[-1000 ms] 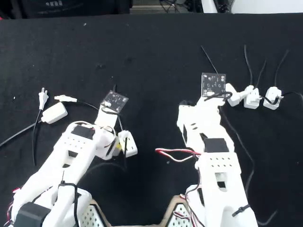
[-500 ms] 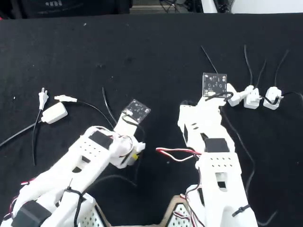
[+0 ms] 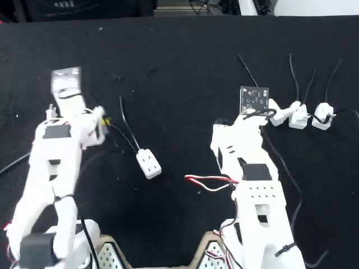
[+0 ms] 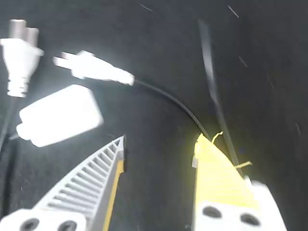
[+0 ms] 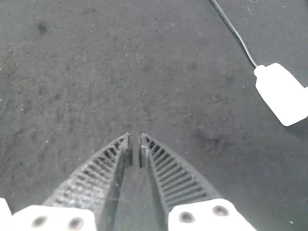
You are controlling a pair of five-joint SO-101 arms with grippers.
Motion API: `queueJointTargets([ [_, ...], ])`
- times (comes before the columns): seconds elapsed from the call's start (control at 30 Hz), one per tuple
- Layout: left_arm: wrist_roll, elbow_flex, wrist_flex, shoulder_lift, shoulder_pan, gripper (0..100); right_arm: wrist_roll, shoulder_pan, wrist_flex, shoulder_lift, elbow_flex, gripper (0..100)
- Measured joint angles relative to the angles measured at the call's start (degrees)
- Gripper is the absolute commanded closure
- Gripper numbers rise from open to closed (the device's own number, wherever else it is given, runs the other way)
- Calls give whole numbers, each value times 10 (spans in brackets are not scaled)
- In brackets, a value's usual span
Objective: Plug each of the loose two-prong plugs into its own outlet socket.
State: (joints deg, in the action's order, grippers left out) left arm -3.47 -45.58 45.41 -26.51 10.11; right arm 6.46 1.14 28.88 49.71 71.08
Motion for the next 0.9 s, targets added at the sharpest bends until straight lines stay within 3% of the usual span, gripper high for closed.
queueJointTargets([
  [0.17, -90, 31, -92, 114, 41, 764, 0, 0, 0, 0, 0, 959],
  [0.37, -247, 134, -107, 277, 44, 763, 0, 0, 0, 0, 0, 959],
  [0.77, -409, 377, 67, 458, 41, 778, 0, 0, 0, 0, 0, 959],
  [0.9, -436, 426, 95, 491, 41, 961, 0, 0, 0, 0, 0, 959],
])
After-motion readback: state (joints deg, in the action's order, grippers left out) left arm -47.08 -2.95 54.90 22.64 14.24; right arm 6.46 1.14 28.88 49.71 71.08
